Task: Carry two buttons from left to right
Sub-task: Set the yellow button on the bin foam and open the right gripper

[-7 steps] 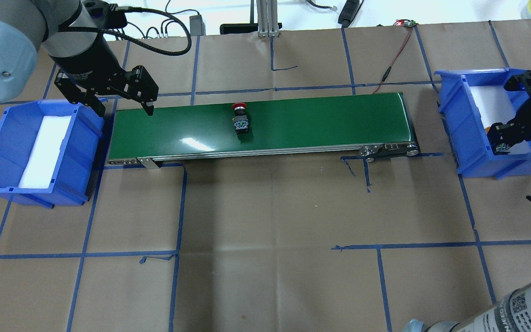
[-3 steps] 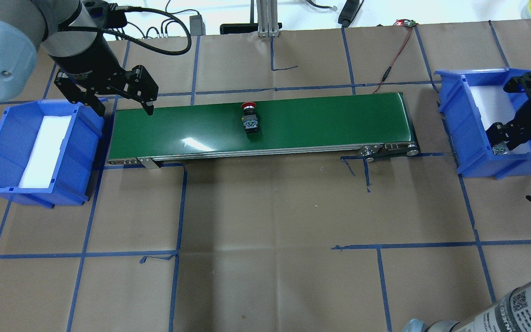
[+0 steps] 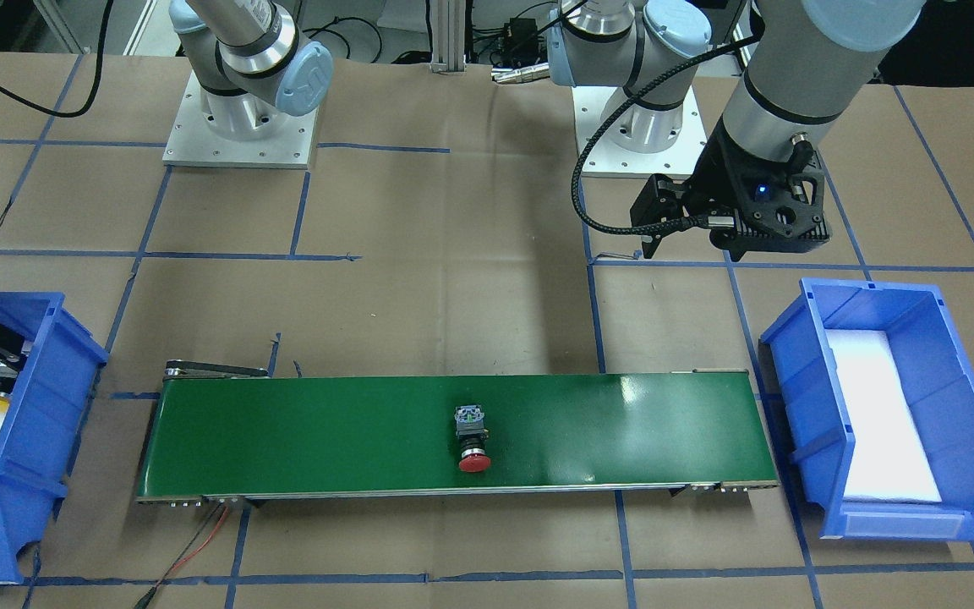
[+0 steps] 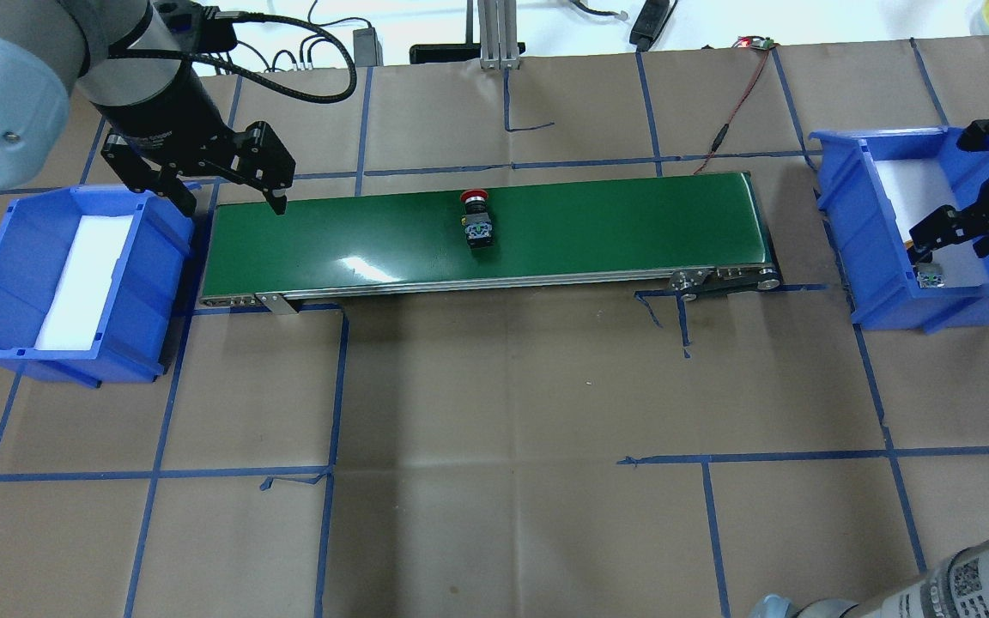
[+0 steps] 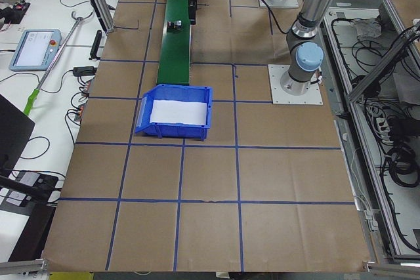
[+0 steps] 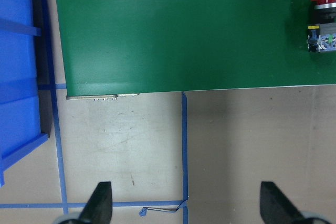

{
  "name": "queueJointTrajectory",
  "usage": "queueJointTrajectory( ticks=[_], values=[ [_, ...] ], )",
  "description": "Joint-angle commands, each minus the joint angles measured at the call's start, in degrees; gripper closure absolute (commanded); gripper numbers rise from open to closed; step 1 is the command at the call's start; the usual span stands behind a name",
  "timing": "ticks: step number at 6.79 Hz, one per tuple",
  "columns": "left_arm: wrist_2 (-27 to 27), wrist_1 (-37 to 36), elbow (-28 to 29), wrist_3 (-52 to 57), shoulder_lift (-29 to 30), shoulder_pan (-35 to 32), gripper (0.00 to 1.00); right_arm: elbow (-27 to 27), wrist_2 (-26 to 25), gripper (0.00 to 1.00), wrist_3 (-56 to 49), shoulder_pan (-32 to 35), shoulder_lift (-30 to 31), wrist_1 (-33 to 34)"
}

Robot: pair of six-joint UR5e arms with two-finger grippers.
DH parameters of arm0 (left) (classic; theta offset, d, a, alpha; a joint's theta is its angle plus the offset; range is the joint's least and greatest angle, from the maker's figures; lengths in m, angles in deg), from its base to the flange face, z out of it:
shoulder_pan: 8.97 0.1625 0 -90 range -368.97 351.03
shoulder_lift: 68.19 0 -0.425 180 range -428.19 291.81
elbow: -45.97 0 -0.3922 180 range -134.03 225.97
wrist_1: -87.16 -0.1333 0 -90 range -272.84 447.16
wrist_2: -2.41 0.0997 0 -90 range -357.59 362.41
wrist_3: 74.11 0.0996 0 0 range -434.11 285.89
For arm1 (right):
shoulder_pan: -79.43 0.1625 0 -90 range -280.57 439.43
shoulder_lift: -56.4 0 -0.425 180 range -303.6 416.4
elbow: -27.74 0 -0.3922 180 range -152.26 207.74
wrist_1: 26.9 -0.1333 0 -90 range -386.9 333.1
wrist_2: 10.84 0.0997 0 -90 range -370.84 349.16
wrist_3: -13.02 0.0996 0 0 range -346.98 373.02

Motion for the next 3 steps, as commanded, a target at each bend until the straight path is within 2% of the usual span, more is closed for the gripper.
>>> queueJointTrajectory(
  ticks=[1,3],
  values=[
    [0.0,0.0,0.0,0.0,0.0,0.0,0.0,-3.1,0.0,0.01,5.1,0.8,8.9,-7.9],
    [0.0,0.0,0.0,0.0,0.0,0.0,0.0,-9.1,0.3,0.01,10.4,5.7,13.5,-18.3]
  ],
)
